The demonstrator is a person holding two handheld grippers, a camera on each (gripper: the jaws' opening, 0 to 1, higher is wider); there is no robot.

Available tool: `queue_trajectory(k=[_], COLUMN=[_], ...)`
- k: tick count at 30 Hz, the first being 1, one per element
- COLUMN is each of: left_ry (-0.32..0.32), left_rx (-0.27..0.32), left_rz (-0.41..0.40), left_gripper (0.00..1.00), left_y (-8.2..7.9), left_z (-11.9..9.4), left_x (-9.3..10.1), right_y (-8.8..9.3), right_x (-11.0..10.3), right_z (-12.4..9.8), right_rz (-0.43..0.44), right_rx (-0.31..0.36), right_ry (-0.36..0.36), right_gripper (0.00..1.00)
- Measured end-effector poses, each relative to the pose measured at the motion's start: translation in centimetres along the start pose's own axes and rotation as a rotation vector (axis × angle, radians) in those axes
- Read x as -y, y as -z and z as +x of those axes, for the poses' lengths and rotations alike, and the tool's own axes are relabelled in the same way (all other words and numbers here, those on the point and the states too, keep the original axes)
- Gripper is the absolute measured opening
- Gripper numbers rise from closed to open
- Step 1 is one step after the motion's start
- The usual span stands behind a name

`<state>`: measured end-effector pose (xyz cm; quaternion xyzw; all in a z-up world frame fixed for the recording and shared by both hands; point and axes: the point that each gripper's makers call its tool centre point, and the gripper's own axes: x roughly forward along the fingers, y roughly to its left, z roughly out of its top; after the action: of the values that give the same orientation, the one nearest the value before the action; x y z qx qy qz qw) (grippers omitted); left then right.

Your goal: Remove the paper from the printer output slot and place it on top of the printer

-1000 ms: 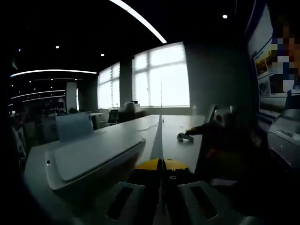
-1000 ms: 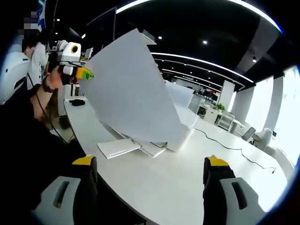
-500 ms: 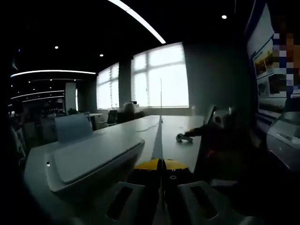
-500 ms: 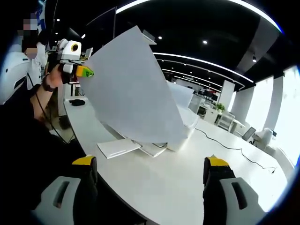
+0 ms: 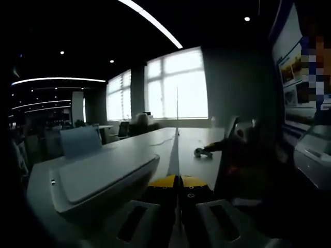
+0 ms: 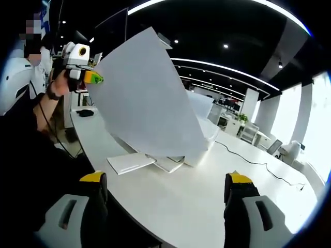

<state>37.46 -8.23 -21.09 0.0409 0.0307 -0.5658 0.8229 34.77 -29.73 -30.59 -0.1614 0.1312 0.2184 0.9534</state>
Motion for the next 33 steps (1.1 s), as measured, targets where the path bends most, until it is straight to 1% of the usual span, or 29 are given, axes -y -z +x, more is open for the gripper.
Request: queue_trajectory(k=[12,33], left_ry=[0.010,0.004], left_rx=[0.014,0.024], left_rz=[-0.013,0.032], left_gripper=[0.05,0.05], left_y=[-0.5,-2.0], left_z=[0.0,-0.2], left_x=[-0.1,-0.1], right_y=[0.0,-0.4], right_x=[0.1,0.0], right_z=[-0.1,-0.1], right_rz=[0.003,-0.006], right_rx=[0.000,0.005], right_ry=[0.003,0.001], right_gripper=[0.89,0.89])
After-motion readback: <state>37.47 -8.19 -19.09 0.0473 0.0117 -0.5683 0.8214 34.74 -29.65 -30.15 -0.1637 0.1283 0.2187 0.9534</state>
